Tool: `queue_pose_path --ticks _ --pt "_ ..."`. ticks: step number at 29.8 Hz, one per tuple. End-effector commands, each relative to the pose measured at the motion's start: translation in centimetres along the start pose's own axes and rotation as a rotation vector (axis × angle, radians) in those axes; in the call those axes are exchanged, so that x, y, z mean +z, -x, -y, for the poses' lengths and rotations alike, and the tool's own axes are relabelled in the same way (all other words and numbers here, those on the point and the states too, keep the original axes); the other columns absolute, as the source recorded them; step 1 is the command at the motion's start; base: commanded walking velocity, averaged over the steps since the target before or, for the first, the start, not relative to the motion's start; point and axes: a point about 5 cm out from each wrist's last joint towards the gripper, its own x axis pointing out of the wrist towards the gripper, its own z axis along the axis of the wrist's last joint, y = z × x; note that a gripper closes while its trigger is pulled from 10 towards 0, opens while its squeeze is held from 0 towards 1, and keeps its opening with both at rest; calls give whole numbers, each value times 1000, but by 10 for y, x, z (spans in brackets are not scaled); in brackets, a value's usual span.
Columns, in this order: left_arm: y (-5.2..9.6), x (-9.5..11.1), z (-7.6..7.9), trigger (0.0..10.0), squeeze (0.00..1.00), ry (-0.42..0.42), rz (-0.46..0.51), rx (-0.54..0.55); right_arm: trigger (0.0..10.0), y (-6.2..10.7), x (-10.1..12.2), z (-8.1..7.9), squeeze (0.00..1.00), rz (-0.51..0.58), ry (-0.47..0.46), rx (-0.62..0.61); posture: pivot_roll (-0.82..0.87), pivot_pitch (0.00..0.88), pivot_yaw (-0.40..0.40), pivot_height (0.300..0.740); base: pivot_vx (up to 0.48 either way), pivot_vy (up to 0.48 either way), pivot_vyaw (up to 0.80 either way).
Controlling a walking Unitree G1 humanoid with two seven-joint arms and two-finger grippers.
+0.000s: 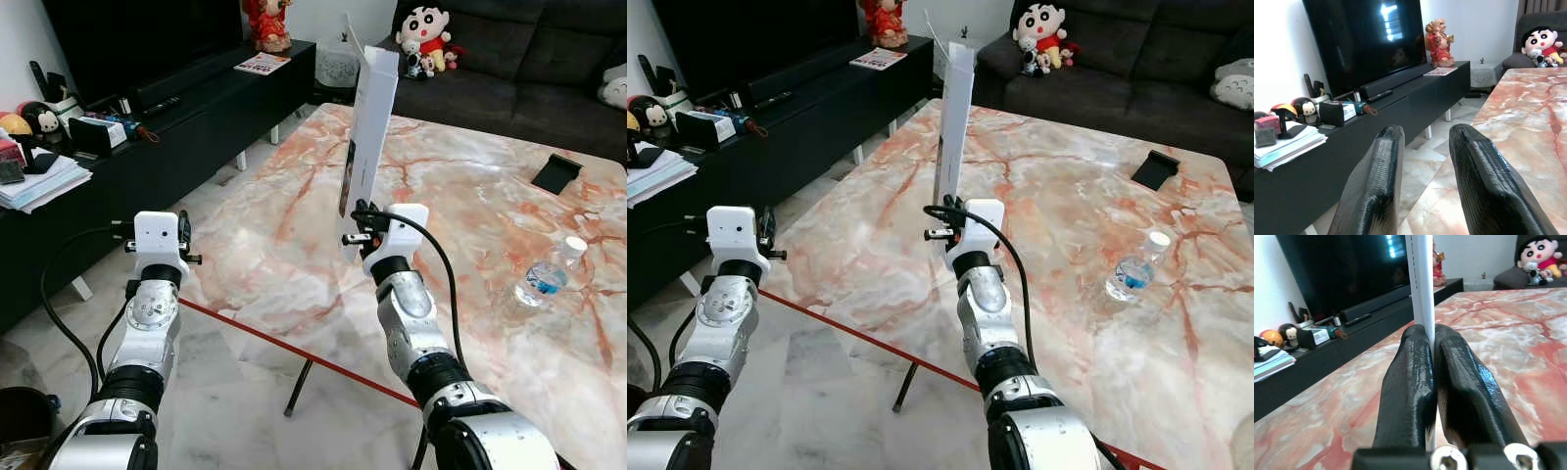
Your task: Picking trash to rubbish bin
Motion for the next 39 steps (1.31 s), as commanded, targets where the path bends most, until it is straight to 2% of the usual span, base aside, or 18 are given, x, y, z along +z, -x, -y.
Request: queue_pose_path --ticks 1,8,16,29,39 --pt "-3 5 3 10000 0 23 16 -4 10000 -3 10 1 0 54 -11 5 64 15 -61 740 -259 0 0" --pt "-2 4 1 10000 0 20 13 -5 10000 -4 13 3 0 65 -12 2 66 14 -58 740 -260 0 0" --pt "0 2 -9 10000 0 2 5 13 10000 -2 11 2 0 63 -4 12 62 11 -55 740 -261 0 0" --pt "-1 2 -17 10000 0 -13 3 28 10000 -2 12 8 0 60 11 -2 61 0 -54 740 -257 0 0" --pt "1 -1 -19 10000 0 -16 -6 27 10000 2 6 10 0 38 16 -8 61 0 -53 740 -255 0 0"
